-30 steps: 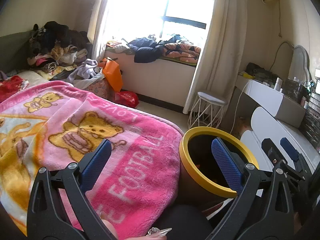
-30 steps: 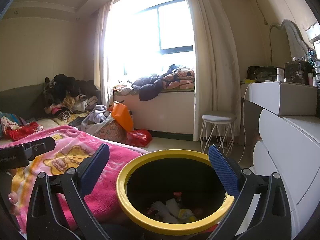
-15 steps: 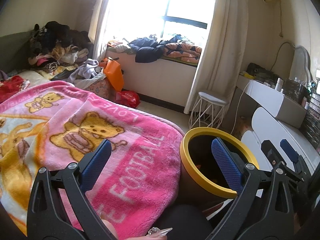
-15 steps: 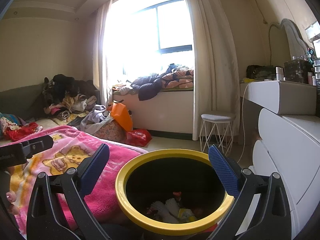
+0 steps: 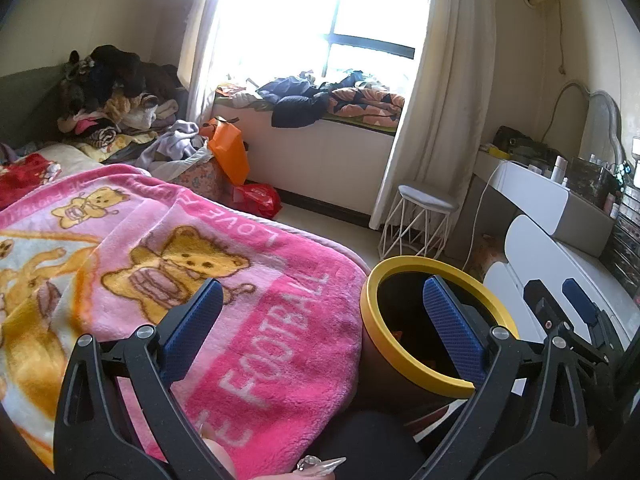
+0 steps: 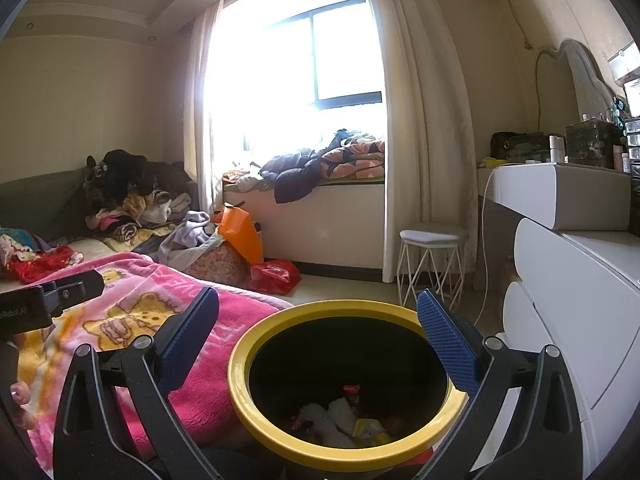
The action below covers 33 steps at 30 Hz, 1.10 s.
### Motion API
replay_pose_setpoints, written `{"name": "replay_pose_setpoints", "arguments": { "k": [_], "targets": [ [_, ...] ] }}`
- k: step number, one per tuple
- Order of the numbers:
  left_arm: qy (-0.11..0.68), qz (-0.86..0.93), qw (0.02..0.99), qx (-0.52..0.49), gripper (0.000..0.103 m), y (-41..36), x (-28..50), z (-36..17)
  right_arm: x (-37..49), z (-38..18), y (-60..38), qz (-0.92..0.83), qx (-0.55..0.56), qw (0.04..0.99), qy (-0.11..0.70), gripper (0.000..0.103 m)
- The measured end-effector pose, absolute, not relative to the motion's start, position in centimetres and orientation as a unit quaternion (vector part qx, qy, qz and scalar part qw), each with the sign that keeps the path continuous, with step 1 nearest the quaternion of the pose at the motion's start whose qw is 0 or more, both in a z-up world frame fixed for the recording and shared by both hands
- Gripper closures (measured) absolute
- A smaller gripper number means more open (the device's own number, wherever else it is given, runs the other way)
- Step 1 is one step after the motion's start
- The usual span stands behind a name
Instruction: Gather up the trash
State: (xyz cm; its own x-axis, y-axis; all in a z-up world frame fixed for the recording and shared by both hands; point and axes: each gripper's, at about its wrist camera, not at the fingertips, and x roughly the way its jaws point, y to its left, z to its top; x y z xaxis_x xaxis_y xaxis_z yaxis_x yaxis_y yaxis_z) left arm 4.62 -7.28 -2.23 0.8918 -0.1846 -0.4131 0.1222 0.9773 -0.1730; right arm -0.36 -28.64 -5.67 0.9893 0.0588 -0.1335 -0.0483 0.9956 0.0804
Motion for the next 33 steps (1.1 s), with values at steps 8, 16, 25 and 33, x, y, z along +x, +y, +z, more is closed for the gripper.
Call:
{"name": "replay_pose_setpoints", "arguments": {
  "k": [8, 16, 25, 33],
  "targets": [
    [0.217, -0.078, 0.97, -0.071, 0.011, -7.15, 4.58, -2.12, -0.31, -5.68, -28.67, 0.027, 0.039, 0.997, 0.067, 0.006],
    [0.218, -0.078, 0.97, -0.072, 0.011, -7.2, 4.58, -2.15, -0.31, -5.7, -28.67, 0.026, 0.038, 0.997, 0.067, 0.006],
    [0.22, -0.077, 0.97, -0.072, 0.011, -7.13, 4.53, -2.13, -0.3, -5.72, -28.7, 0.026, 0.039, 0.997, 0.068, 0.006],
    [0.228, -0.077, 0.968, -0.071, 0.011, -7.01, 4.62, -2.47, -0.32, -5.68, -28.89, 0.024, 0.037, 0.997, 0.069, 0.006]
  ]
}}
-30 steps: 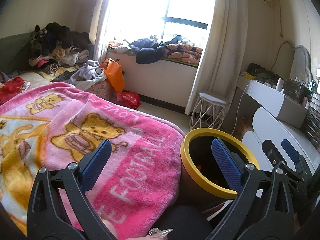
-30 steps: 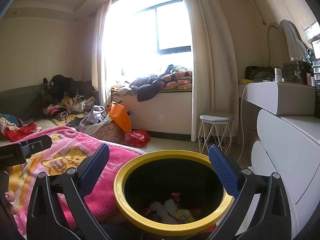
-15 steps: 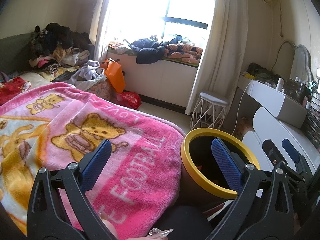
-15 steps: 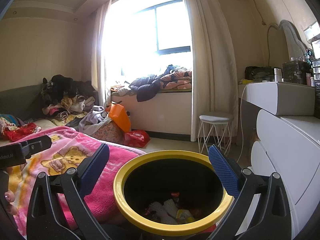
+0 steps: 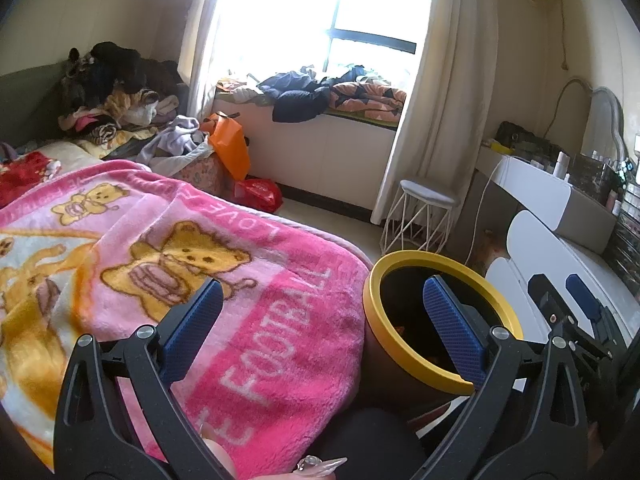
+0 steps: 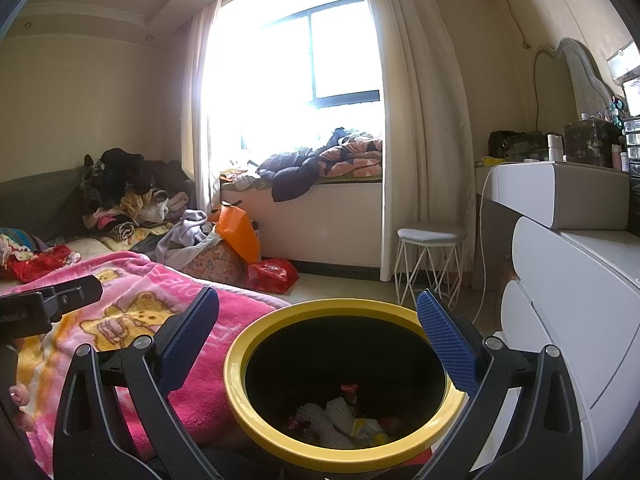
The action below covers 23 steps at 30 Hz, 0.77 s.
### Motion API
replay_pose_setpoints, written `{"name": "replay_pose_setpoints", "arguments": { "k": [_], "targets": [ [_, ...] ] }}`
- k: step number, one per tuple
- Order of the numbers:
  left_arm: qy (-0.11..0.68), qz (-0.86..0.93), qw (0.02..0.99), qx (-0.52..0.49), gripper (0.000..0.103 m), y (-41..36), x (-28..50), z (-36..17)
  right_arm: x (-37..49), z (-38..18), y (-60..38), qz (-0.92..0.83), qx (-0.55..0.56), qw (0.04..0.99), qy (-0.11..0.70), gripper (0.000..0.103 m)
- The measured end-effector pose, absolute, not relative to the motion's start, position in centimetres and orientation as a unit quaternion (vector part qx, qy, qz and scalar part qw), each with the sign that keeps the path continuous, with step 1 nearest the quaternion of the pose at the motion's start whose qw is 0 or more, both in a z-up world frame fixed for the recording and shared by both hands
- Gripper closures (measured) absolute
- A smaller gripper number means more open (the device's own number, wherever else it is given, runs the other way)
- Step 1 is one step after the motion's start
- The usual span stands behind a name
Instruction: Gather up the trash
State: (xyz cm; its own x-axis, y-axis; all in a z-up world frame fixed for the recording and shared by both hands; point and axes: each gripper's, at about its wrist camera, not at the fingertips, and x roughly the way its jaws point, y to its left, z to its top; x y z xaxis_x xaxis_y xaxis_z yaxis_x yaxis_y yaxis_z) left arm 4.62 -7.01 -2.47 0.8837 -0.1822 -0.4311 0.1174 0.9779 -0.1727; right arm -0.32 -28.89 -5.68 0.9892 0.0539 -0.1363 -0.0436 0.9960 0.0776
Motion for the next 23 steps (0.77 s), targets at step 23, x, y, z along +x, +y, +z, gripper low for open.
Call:
{"name": "replay_pose_setpoints", "arguments": {
  "k": [23],
  "targets": [
    [0.325, 0.396, 0.833, -0.208, 0.011, 29.0, -2.7, -8.5, 5.4, -3.6, 7.6, 0.443, -0.04, 0.854, 0.271, 0.006]
  ]
}}
